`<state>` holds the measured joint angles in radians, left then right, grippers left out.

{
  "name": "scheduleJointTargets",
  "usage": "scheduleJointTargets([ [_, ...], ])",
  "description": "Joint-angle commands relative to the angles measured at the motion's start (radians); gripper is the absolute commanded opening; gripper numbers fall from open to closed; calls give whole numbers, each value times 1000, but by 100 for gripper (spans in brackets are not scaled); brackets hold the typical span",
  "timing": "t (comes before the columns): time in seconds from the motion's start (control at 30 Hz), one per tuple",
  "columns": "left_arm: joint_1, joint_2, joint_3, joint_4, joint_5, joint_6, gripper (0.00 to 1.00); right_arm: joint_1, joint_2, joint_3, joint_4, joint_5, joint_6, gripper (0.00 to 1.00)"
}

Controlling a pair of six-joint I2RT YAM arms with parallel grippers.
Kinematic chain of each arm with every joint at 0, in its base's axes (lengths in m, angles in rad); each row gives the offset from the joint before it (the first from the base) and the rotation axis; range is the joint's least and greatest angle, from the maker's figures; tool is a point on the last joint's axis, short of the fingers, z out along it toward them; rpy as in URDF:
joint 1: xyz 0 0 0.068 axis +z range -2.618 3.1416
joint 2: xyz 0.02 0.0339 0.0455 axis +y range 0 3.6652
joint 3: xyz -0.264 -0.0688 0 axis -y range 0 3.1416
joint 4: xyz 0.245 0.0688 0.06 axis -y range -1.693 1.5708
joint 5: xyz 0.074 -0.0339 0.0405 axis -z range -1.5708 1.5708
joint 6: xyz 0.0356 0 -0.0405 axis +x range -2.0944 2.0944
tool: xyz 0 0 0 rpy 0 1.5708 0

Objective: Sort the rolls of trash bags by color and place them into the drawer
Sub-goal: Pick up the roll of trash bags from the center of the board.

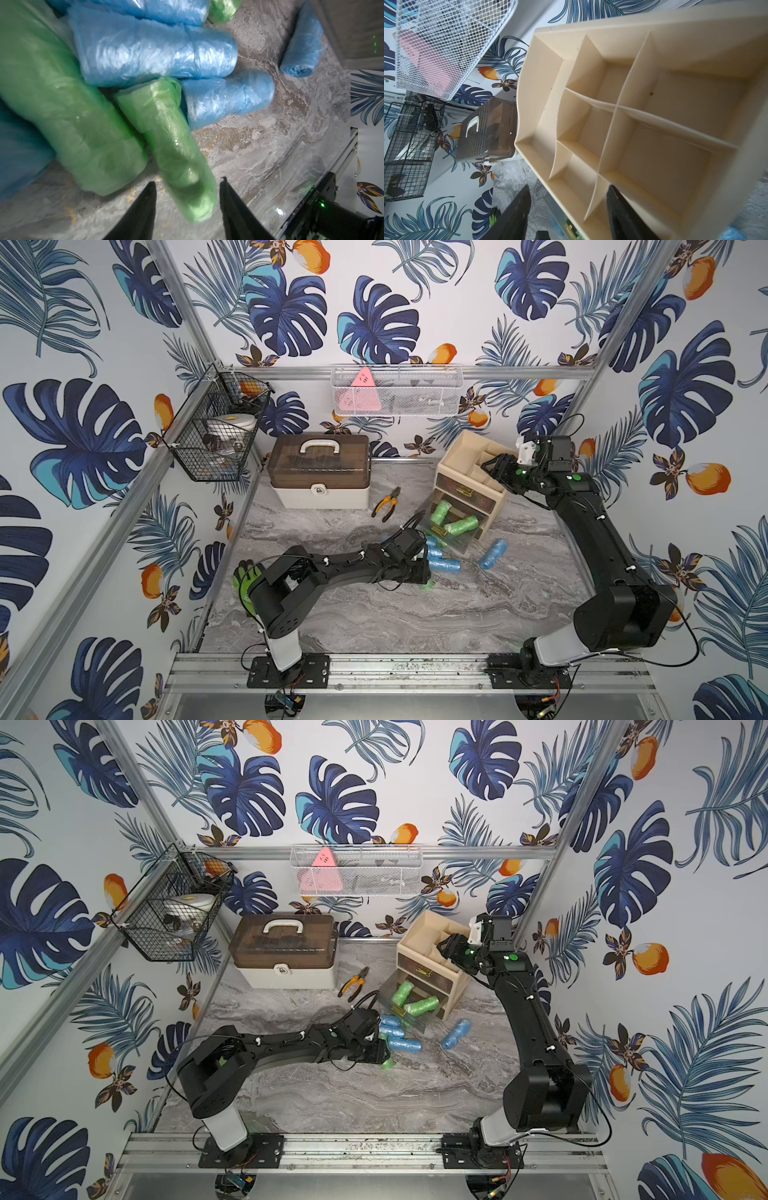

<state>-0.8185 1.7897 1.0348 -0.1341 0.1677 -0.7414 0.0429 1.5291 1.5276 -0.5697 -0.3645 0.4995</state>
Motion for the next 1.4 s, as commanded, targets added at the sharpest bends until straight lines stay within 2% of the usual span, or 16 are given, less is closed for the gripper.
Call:
scheduleJointTargets([
  [0.0, -7, 23, 8, 47, -12, -21, 51, -1, -2, -3, -9, 22, -6, 61],
  [0.33, -8, 42, -9, 123, 15, -30, 38, -1, 0, -7, -12, 25, -10, 61],
  [0.5, -10, 45, -7, 120, 16, -30, 22, -3, -1, -7, -13, 27, -10, 61],
  [0.67, -11, -25, -47, 90, -11, -35, 9, -3, 3, -12, -13, 25, -9, 61],
  [0.83, -11, -117, -77, 42, -5, -15, 1, -3, -3, -21, -6, 27, -8, 61],
  [1.13, -10, -345, -96, -131, -23, 96, 0, -6, -1, -26, 7, 12, -3, 61],
  [1.37, -8, -389, 48, -285, -12, 305, 0, -6, 2, -20, 10, 6, 1, 61],
])
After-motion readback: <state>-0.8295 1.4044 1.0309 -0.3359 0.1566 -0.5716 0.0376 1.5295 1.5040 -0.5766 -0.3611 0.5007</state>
